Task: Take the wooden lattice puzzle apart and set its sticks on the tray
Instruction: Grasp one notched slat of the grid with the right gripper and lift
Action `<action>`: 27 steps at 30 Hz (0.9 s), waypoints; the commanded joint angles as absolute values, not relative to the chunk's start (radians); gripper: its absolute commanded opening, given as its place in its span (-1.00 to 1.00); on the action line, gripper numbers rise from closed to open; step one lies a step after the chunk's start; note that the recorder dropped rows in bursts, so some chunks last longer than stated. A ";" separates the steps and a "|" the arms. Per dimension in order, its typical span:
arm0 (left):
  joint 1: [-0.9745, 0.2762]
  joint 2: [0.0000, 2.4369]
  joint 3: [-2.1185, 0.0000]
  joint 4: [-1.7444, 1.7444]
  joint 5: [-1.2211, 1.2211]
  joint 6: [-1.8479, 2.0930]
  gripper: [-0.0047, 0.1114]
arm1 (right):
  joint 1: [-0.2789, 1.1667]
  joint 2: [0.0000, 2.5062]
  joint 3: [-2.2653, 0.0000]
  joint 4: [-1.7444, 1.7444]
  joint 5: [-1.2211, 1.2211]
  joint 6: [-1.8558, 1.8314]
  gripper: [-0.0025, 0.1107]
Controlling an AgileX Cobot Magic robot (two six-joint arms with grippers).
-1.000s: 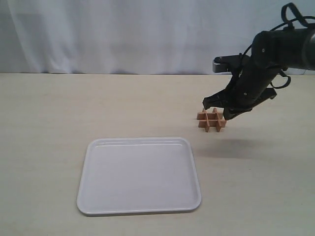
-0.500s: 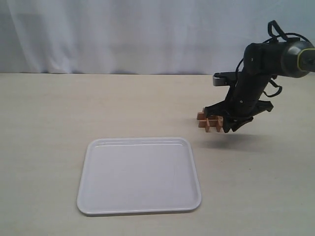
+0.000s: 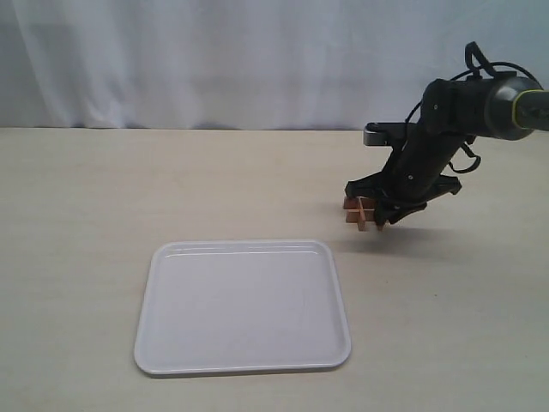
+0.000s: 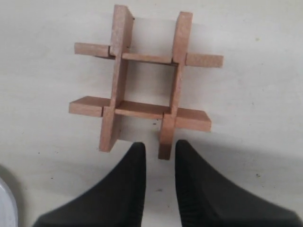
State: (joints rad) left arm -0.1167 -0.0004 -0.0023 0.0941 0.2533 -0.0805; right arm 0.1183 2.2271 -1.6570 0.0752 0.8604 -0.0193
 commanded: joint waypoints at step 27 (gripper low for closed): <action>-0.118 0.000 0.000 0.094 0.242 -0.084 -0.92 | 0.118 2.265 -1.662 0.065 0.842 0.054 -0.88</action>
State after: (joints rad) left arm -0.1167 -0.0004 -0.0023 0.0941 0.2533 -0.0805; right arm 0.1183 2.2677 -1.6592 0.0748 0.8415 0.0451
